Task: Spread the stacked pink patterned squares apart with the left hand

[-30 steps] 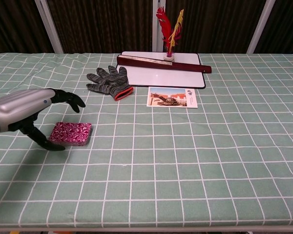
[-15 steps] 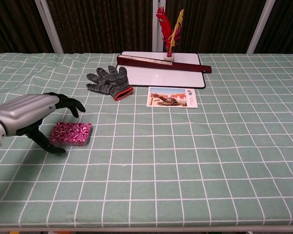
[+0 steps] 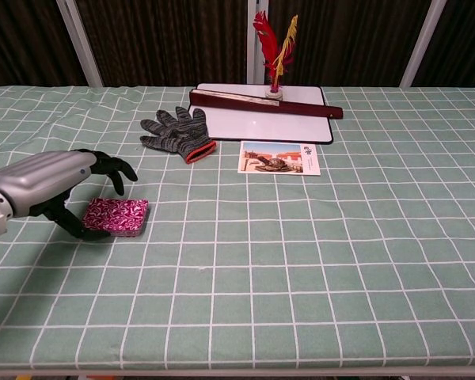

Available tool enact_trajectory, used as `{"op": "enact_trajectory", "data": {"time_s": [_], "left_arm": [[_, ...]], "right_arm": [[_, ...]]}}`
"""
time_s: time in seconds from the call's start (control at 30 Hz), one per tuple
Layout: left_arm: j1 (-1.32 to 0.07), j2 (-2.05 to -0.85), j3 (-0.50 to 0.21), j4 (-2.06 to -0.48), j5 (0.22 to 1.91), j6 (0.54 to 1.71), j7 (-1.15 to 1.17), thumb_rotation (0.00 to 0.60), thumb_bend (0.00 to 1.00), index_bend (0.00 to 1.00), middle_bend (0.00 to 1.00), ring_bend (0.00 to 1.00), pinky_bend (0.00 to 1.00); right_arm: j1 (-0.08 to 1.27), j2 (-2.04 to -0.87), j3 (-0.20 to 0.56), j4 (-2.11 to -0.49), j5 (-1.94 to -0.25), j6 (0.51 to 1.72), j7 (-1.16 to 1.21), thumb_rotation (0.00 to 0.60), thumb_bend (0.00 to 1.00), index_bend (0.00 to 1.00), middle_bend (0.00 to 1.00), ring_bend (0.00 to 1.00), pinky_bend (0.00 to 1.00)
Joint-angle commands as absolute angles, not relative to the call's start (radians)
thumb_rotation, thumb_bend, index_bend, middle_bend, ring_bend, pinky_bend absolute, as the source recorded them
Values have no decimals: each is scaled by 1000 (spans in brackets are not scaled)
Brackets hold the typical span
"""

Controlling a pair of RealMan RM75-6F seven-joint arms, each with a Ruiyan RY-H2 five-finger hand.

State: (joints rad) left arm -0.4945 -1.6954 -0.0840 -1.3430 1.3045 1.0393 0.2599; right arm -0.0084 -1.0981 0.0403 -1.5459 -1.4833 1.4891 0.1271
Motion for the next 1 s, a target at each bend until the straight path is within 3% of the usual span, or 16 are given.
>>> {"op": "enact_trajectory", "data": {"time_s": [0.03, 0.67, 1.0], "left_arm": [[-496, -1697, -83, -1339, 1300, 1037, 263, 600, 186, 238, 323, 100, 88], [-503, -1709, -77, -1319, 1296, 1043, 261, 600, 191, 261, 366, 115, 88], [-504, -1713, -78, -1308, 1304, 1051, 239, 600, 257, 292, 417, 141, 88]], "right_arm": [[-8, -1098, 40, -1546, -1483, 1489, 127, 600, 124, 0, 0, 0, 0], [-14, -1095, 47, -1537, -1473, 1498, 141, 600, 124, 0, 0, 0, 0], [-12, -1099, 47, -1526, -1468, 1488, 145, 600, 124, 0, 0, 0, 0]]}}
